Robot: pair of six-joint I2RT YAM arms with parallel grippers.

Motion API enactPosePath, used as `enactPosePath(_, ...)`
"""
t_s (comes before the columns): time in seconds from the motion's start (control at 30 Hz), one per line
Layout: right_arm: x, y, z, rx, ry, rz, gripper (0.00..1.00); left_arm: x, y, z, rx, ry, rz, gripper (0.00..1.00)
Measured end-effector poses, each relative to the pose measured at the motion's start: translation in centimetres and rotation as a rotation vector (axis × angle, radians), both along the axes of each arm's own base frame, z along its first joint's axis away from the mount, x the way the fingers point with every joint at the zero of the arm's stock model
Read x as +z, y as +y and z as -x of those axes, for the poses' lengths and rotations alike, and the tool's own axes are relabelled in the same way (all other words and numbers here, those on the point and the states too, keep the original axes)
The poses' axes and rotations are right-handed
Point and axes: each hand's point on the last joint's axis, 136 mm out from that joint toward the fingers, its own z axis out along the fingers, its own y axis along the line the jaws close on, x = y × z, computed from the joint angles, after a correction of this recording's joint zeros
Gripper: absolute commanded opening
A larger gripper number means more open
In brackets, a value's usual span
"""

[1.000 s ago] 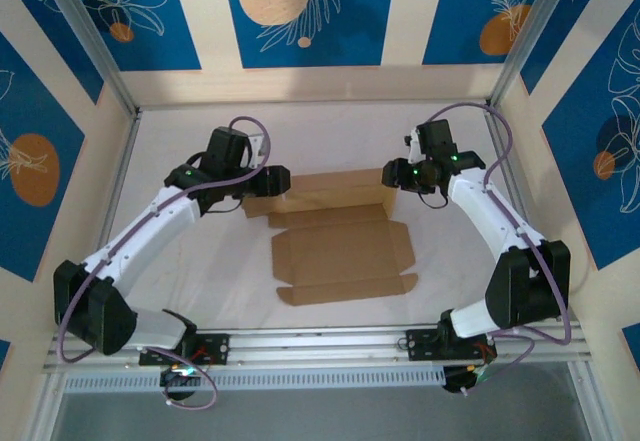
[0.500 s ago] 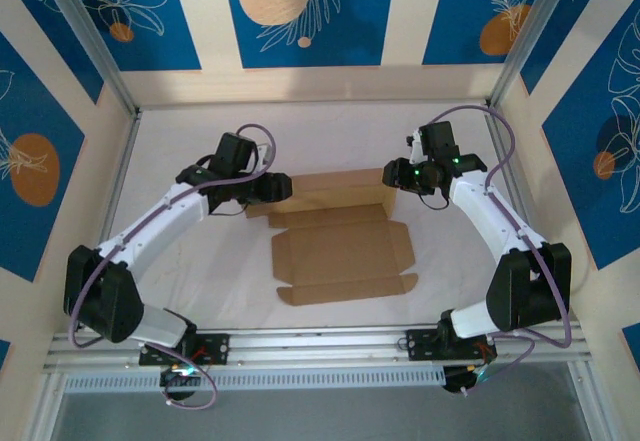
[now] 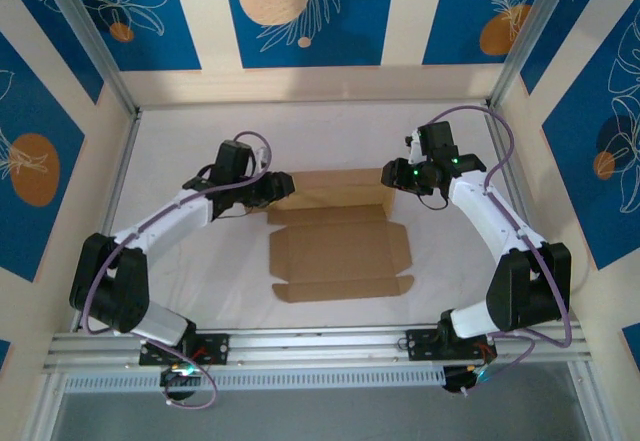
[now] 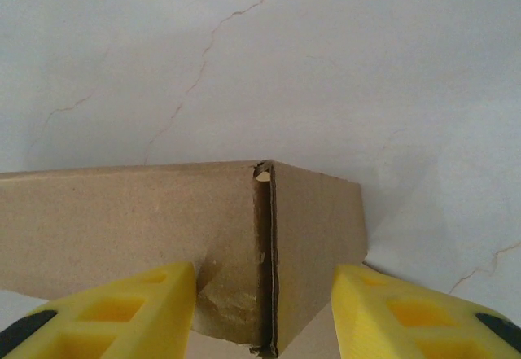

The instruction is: Fold the paper box

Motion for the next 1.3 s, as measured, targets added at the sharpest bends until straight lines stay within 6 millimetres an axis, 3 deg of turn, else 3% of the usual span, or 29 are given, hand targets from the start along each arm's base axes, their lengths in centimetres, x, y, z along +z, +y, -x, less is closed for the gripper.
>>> enactPosePath(0.17,0.0,0.4,0.2,0.01,0.005,-0.012,0.48,0.3,-0.1,-0.8,0.041,-0.013,0.124,0.24)
enactPosePath(0.43,0.0,0.5,0.2,0.014,0.006,-0.017,0.47,1.0,-0.6,-2.2,0.075,-0.026,0.279,0.13)
enactPosePath(0.57,0.0,0.5,0.3,0.015,0.009,-0.016,0.48,1.3,-0.8,-2.6,0.069,-0.028,0.319,0.0)
enactPosePath(0.97,0.2,0.5,0.0,0.013,0.021,-0.013,0.54,2.0,-1.0,-2.5,0.057,-0.025,0.355,0.0)
enactPosePath(1.03,0.2,0.5,0.0,0.011,0.022,-0.012,0.54,1.9,-1.0,-2.5,0.057,-0.024,0.355,0.1)
enactPosePath(1.23,0.2,-0.2,-0.3,-0.024,0.022,0.003,0.54,1.0,-1.7,-2.4,0.04,-0.009,0.349,0.16)
enactPosePath(1.3,0.2,-0.7,-0.4,-0.04,0.022,0.008,0.53,0.5,-2.1,-2.2,0.028,-0.001,0.339,0.32)
